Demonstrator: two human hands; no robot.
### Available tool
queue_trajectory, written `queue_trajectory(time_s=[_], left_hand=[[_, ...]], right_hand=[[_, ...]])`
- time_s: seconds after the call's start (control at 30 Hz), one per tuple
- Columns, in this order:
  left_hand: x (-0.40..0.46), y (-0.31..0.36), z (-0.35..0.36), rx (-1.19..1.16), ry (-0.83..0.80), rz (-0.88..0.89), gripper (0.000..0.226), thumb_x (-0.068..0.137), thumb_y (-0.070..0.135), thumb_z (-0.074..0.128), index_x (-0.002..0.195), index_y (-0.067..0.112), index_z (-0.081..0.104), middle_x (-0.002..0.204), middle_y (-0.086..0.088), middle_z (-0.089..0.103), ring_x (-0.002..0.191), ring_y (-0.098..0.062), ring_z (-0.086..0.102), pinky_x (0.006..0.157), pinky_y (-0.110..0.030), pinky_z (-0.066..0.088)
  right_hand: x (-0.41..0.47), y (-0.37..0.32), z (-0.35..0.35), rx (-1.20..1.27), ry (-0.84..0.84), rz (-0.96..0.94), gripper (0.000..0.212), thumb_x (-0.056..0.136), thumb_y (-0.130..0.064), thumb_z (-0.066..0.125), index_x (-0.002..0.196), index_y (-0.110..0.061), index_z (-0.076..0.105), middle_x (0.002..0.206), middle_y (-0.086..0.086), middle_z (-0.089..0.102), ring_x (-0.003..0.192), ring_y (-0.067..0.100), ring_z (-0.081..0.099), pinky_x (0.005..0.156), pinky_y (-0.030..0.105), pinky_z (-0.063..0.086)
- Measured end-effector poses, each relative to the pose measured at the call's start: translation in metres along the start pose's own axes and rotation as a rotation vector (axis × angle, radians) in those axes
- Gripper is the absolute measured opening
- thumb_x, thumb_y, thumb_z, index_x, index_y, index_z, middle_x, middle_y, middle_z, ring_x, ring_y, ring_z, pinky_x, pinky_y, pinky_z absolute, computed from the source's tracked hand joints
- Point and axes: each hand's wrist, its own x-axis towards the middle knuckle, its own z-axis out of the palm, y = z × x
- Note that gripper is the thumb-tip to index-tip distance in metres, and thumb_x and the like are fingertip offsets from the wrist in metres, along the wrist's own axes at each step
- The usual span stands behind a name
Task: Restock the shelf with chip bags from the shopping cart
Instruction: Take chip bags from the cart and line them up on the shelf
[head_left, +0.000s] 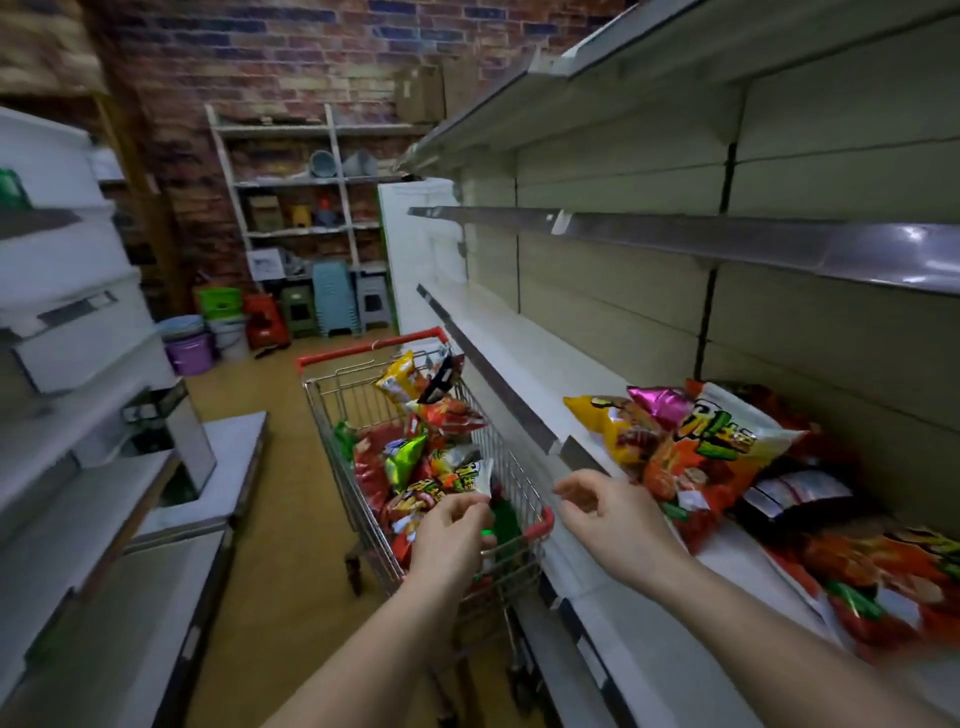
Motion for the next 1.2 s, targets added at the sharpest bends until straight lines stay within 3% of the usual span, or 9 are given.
queue_trajectory(time_s=[0.1,0.2,0.3,0.43,0.57,0.7,0.83,1.03,1.2], left_hand=[[0.042,-0.015,0.001,-0.028,0.070,-0.086,0.017,0.097,0.014,0.047,0.105,0.013,0.061,0.094,-0.002,0.063,0.078,-0.016,0.061,0.068,-0.028,0.050],[0.077,-0.031,-0.006,-0.053,0.127,-0.180,0.016,0.097,0.013,0.047,0.103,0.011,0.061,0.093,-0.006,0.064,0.075,-0.017,0.059,0.071,-0.034,0.051],[0.109,-0.050,-0.021,-0.050,0.184,-0.230,0.014,0.096,0.015,0.049,0.103,0.011,0.061,0.086,-0.005,0.062,0.072,-0.016,0.056,0.059,-0.026,0.046],[0.155,-0.075,-0.043,-0.053,0.182,-0.326,0.019,0.098,0.019,0.049,0.110,0.009,0.059,0.101,-0.012,0.063,0.080,-0.018,0.058,0.047,-0.018,0.046],[0.221,-0.111,-0.065,0.015,0.162,-0.397,0.014,0.096,0.020,0.050,0.104,0.014,0.060,0.112,-0.014,0.063,0.097,-0.025,0.062,0.058,-0.024,0.049],[0.287,-0.141,-0.083,0.117,0.092,-0.437,0.008,0.091,0.024,0.052,0.088,0.026,0.059,0.112,-0.011,0.063,0.105,-0.030,0.060,0.090,-0.043,0.052],[0.333,-0.157,-0.091,0.228,0.012,-0.459,0.017,0.094,0.022,0.050,0.108,0.019,0.060,0.106,-0.005,0.061,0.096,-0.023,0.060,0.088,-0.034,0.050],[0.373,-0.170,-0.083,0.549,-0.181,-0.335,0.029,0.096,0.026,0.050,0.122,0.015,0.058,0.115,-0.006,0.063,0.103,-0.022,0.059,0.091,-0.035,0.048],[0.405,-0.190,-0.065,0.962,-0.359,-0.170,0.042,0.095,0.031,0.046,0.135,0.018,0.049,0.135,-0.011,0.051,0.126,-0.028,0.043,0.104,-0.033,0.033]], right_hand=[[0.048,0.017,0.025,0.036,-0.080,0.019,0.026,0.092,-0.021,0.054,0.116,-0.021,0.063,0.113,-0.003,0.066,0.101,0.011,0.060,0.090,0.027,0.048],[0.091,0.027,0.052,0.060,-0.160,0.043,0.027,0.092,-0.018,0.053,0.118,-0.019,0.062,0.117,-0.001,0.065,0.105,0.014,0.060,0.093,0.029,0.047],[0.127,0.033,0.084,0.069,-0.240,0.051,0.028,0.093,-0.019,0.053,0.119,-0.018,0.062,0.121,-0.001,0.063,0.110,0.013,0.058,0.094,0.025,0.044],[0.173,0.040,0.134,0.081,-0.335,0.096,0.027,0.092,-0.018,0.054,0.118,-0.017,0.062,0.123,-0.002,0.062,0.113,0.014,0.057,0.097,0.026,0.043],[0.219,0.046,0.191,0.068,-0.387,0.192,0.027,0.090,-0.018,0.057,0.116,-0.017,0.063,0.118,0.000,0.064,0.109,0.015,0.058,0.094,0.028,0.044],[0.262,0.053,0.247,0.069,-0.418,0.324,0.026,0.091,-0.019,0.056,0.115,-0.018,0.063,0.115,0.002,0.064,0.106,0.017,0.057,0.082,0.022,0.041],[0.290,0.064,0.287,0.058,-0.452,0.448,0.025,0.092,-0.019,0.054,0.115,-0.016,0.063,0.116,0.003,0.063,0.107,0.020,0.057,0.076,0.020,0.036],[0.308,0.091,0.318,-0.009,-0.448,0.627,0.029,0.091,-0.021,0.054,0.119,-0.018,0.060,0.115,0.006,0.064,0.103,0.023,0.059,0.080,0.027,0.044],[0.316,0.116,0.336,-0.058,-0.482,0.670,0.043,0.092,-0.024,0.053,0.133,-0.018,0.048,0.129,0.007,0.056,0.111,0.025,0.055,0.080,0.026,0.040]])
